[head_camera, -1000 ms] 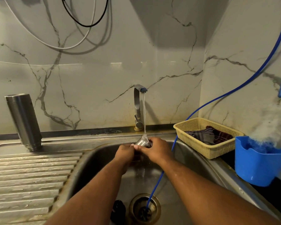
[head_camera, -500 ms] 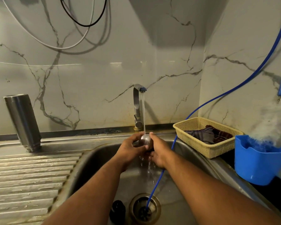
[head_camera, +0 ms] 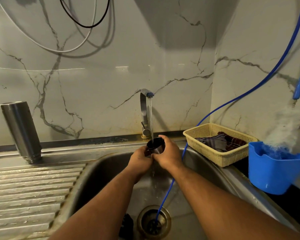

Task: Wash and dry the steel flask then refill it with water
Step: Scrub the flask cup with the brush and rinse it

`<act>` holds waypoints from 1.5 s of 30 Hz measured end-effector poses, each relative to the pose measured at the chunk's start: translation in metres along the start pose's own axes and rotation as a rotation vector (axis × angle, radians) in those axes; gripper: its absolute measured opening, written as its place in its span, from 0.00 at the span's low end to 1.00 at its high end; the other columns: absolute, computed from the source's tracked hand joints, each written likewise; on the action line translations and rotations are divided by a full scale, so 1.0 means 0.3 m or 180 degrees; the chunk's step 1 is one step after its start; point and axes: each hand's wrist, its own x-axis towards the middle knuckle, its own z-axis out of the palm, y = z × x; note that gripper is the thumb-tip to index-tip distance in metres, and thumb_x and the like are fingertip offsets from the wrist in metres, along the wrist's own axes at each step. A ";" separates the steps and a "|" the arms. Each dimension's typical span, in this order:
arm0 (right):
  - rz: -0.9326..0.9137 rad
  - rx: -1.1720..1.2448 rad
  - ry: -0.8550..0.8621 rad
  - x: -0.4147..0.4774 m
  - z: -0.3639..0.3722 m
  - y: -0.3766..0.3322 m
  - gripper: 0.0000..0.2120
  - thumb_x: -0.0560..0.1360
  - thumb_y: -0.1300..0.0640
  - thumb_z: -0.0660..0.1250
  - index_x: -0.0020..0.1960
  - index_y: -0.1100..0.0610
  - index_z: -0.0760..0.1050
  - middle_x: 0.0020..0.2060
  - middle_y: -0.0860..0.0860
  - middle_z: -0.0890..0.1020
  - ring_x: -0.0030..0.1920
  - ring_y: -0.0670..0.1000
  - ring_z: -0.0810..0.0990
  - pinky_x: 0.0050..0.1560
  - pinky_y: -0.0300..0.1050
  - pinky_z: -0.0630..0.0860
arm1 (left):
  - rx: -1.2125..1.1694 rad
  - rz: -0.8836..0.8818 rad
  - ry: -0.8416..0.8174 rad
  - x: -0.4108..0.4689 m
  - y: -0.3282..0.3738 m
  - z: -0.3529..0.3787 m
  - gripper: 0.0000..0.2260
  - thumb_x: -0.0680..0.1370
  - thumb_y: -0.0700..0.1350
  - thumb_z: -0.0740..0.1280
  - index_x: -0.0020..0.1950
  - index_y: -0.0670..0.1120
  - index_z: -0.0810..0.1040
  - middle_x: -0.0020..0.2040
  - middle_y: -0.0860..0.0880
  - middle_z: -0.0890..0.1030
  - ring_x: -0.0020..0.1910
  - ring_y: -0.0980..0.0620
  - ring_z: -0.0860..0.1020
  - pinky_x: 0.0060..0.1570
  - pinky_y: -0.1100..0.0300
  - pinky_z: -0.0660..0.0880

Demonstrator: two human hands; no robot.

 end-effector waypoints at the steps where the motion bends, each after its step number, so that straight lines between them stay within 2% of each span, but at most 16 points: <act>1: -0.0019 -0.0027 0.0031 0.001 -0.005 0.003 0.38 0.71 0.62 0.78 0.77 0.50 0.66 0.71 0.53 0.71 0.71 0.54 0.71 0.66 0.41 0.70 | -0.0056 -0.0006 -0.0030 -0.002 0.009 0.003 0.16 0.79 0.38 0.67 0.65 0.51 0.79 0.54 0.50 0.85 0.54 0.50 0.83 0.58 0.47 0.81; 6: -0.0394 -0.0186 0.0157 0.004 -0.019 0.011 0.35 0.72 0.67 0.75 0.75 0.49 0.70 0.70 0.51 0.72 0.71 0.53 0.71 0.69 0.41 0.68 | -0.0240 -0.0018 -0.0062 -0.008 0.043 0.003 0.21 0.78 0.37 0.67 0.69 0.53 0.75 0.55 0.50 0.84 0.53 0.48 0.83 0.58 0.46 0.81; 11: -0.0626 -0.0204 0.0141 0.004 -0.009 0.010 0.36 0.71 0.69 0.74 0.74 0.49 0.71 0.70 0.48 0.75 0.71 0.51 0.71 0.72 0.48 0.70 | -0.0214 -0.0042 0.0030 -0.004 0.037 -0.008 0.26 0.73 0.39 0.73 0.70 0.52 0.74 0.60 0.50 0.82 0.59 0.48 0.81 0.60 0.46 0.80; 17: -0.0292 0.0156 0.0093 0.013 -0.008 0.025 0.33 0.72 0.65 0.76 0.73 0.49 0.70 0.67 0.51 0.79 0.69 0.53 0.75 0.69 0.49 0.74 | -0.0310 0.0109 0.0065 -0.018 0.048 -0.011 0.29 0.76 0.40 0.73 0.75 0.54 0.70 0.68 0.51 0.77 0.64 0.49 0.78 0.62 0.45 0.79; 19: -0.0204 0.0266 0.0041 0.011 -0.013 0.032 0.36 0.72 0.64 0.76 0.75 0.47 0.67 0.67 0.51 0.78 0.68 0.54 0.76 0.68 0.48 0.74 | -0.0374 0.0155 -0.0001 -0.020 0.048 -0.016 0.28 0.78 0.40 0.72 0.75 0.56 0.70 0.68 0.53 0.76 0.65 0.50 0.76 0.63 0.47 0.78; 22: -0.0191 0.0299 -0.0035 0.007 -0.020 0.033 0.40 0.72 0.62 0.77 0.78 0.46 0.62 0.68 0.52 0.78 0.67 0.54 0.77 0.61 0.41 0.73 | -0.0554 0.0052 -0.0054 -0.030 0.073 -0.020 0.22 0.80 0.37 0.66 0.71 0.57 0.72 0.61 0.54 0.79 0.59 0.49 0.79 0.54 0.55 0.79; 24: -0.0236 0.0277 -0.0078 0.008 -0.016 0.028 0.41 0.71 0.62 0.78 0.77 0.46 0.63 0.69 0.52 0.76 0.68 0.54 0.76 0.59 0.40 0.71 | -0.0707 -0.0178 -0.0065 -0.028 0.091 -0.020 0.19 0.80 0.37 0.62 0.67 0.55 0.74 0.57 0.48 0.82 0.56 0.45 0.80 0.56 0.50 0.78; 26: -0.0268 0.0224 -0.0088 0.012 -0.006 0.025 0.40 0.69 0.62 0.78 0.76 0.47 0.65 0.70 0.52 0.74 0.69 0.53 0.73 0.62 0.41 0.70 | -0.0897 -0.0404 -0.0083 -0.029 0.093 -0.021 0.17 0.78 0.39 0.59 0.65 0.49 0.77 0.56 0.42 0.83 0.56 0.40 0.79 0.61 0.45 0.77; 29: -0.0439 -0.0119 0.0068 0.014 0.000 0.022 0.37 0.68 0.65 0.77 0.74 0.49 0.69 0.69 0.50 0.74 0.70 0.53 0.68 0.66 0.43 0.68 | -0.1070 -0.0745 -0.0059 -0.035 0.080 -0.018 0.16 0.78 0.42 0.58 0.61 0.42 0.80 0.56 0.38 0.84 0.59 0.37 0.80 0.64 0.43 0.77; 30: -0.0476 -0.0253 0.0121 0.013 -0.003 0.021 0.37 0.68 0.66 0.76 0.74 0.50 0.70 0.69 0.49 0.73 0.70 0.53 0.66 0.66 0.43 0.68 | -0.1104 -0.0803 -0.0097 -0.037 0.079 -0.014 0.15 0.80 0.41 0.57 0.60 0.41 0.80 0.54 0.38 0.84 0.57 0.38 0.81 0.63 0.44 0.78; 33: -0.0603 -0.0607 0.0156 0.002 -0.024 0.013 0.38 0.68 0.68 0.76 0.75 0.49 0.69 0.71 0.48 0.71 0.71 0.52 0.63 0.67 0.44 0.69 | -0.1294 -0.0871 -0.0172 -0.043 0.086 -0.001 0.11 0.80 0.35 0.57 0.53 0.36 0.78 0.44 0.39 0.80 0.42 0.44 0.79 0.49 0.52 0.77; 35: -0.0717 -0.0631 0.0110 -0.006 -0.039 0.006 0.39 0.68 0.69 0.75 0.75 0.49 0.69 0.72 0.48 0.70 0.72 0.52 0.62 0.69 0.46 0.69 | -0.1340 -0.0910 -0.0160 -0.038 0.085 0.001 0.09 0.81 0.34 0.57 0.52 0.35 0.77 0.43 0.40 0.79 0.38 0.48 0.77 0.46 0.54 0.77; 37: -0.0861 -0.0636 0.0122 -0.013 -0.047 -0.002 0.38 0.69 0.71 0.72 0.75 0.49 0.69 0.72 0.48 0.70 0.72 0.52 0.61 0.70 0.47 0.70 | -0.1408 -0.0886 -0.0193 -0.036 0.085 0.002 0.11 0.82 0.34 0.56 0.55 0.33 0.78 0.46 0.39 0.81 0.40 0.48 0.78 0.49 0.54 0.78; 40: -0.1000 -0.0588 0.0151 -0.006 -0.039 -0.001 0.38 0.70 0.72 0.69 0.75 0.48 0.69 0.72 0.47 0.71 0.72 0.51 0.62 0.71 0.49 0.70 | -0.1338 -0.0783 -0.0196 -0.041 0.085 0.002 0.11 0.83 0.34 0.59 0.60 0.36 0.80 0.54 0.37 0.84 0.51 0.41 0.81 0.59 0.48 0.79; 43: -0.0628 -0.0102 0.0006 -0.001 -0.016 0.002 0.38 0.71 0.64 0.75 0.76 0.47 0.66 0.71 0.49 0.72 0.71 0.52 0.69 0.68 0.50 0.73 | -0.1111 -0.0562 -0.0066 -0.057 0.093 -0.004 0.11 0.83 0.37 0.60 0.61 0.45 0.79 0.55 0.40 0.84 0.57 0.40 0.82 0.61 0.41 0.79; 45: -0.0173 0.0327 -0.0133 -0.005 -0.017 -0.005 0.37 0.73 0.54 0.77 0.76 0.46 0.63 0.68 0.52 0.75 0.65 0.53 0.75 0.57 0.46 0.77 | -0.0823 -0.0442 0.0072 -0.054 0.096 -0.009 0.11 0.84 0.44 0.58 0.62 0.48 0.78 0.53 0.42 0.84 0.54 0.42 0.82 0.59 0.42 0.79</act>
